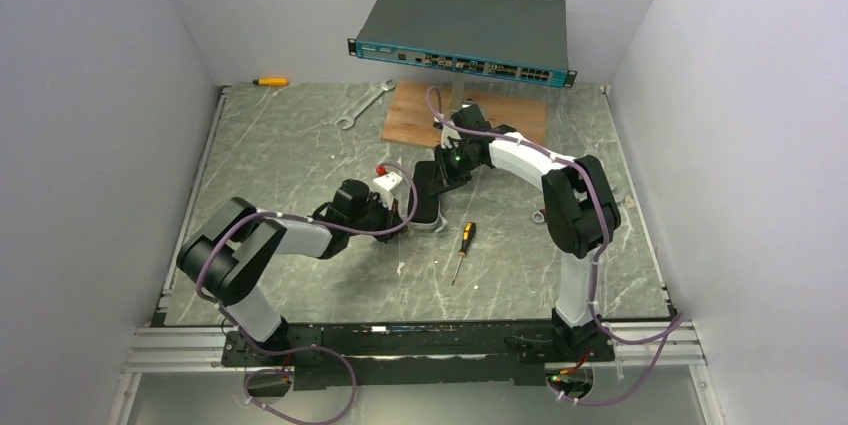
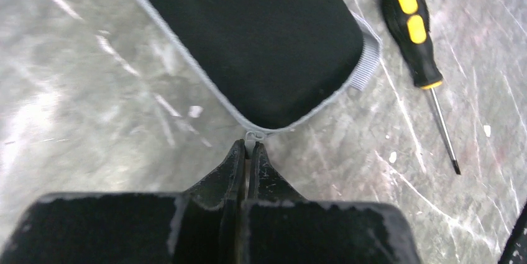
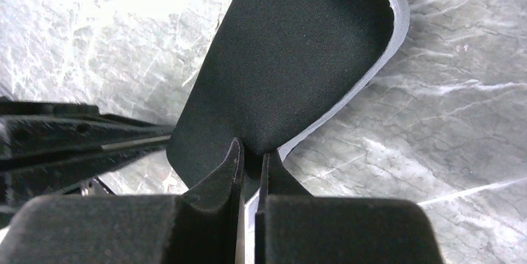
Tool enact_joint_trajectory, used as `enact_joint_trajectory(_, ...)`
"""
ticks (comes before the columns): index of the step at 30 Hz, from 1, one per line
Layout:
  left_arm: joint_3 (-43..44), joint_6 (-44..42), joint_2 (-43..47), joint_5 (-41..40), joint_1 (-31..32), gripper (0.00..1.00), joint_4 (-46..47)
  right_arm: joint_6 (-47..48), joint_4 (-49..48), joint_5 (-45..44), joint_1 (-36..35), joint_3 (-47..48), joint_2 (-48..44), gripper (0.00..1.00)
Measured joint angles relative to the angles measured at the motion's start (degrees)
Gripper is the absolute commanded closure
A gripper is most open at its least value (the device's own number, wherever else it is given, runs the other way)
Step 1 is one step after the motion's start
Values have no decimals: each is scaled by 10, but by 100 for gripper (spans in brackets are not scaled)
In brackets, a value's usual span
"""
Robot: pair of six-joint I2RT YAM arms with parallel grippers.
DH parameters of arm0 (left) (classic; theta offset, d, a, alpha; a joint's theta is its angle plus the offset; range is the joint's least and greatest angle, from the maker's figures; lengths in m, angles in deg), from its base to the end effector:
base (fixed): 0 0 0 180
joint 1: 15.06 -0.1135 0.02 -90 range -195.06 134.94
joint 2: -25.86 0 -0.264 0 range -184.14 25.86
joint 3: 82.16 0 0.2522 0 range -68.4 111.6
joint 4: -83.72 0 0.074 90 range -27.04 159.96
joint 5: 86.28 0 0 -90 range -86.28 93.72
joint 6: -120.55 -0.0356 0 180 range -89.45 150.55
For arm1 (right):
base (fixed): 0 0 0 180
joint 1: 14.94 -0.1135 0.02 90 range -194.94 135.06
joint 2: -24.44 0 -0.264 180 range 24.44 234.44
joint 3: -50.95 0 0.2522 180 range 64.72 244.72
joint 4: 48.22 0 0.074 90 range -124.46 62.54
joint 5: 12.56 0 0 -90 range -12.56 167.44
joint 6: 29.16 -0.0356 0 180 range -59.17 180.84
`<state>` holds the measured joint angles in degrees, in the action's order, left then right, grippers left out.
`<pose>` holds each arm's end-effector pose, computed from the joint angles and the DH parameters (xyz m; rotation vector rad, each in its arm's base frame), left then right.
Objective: Open the umbrella
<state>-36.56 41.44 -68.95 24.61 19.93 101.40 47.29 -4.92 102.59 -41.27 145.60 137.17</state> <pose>0.2371 -0.1815 0.1295 0.6784 2.0952 -0.8498 0.3631 0.1966 0.1855 -0.4548 2.6757 0.8039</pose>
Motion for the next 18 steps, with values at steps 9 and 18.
enact_joint_trajectory(9, -2, -70, 30, -13, -20, 100, -35, 59, -17, 39, 0, -10, 3, 100)
enact_joint_trajectory(18, 20, -128, -21, -12, -58, 100, 28, 194, 41, 154, 5, 63, 65, 100)
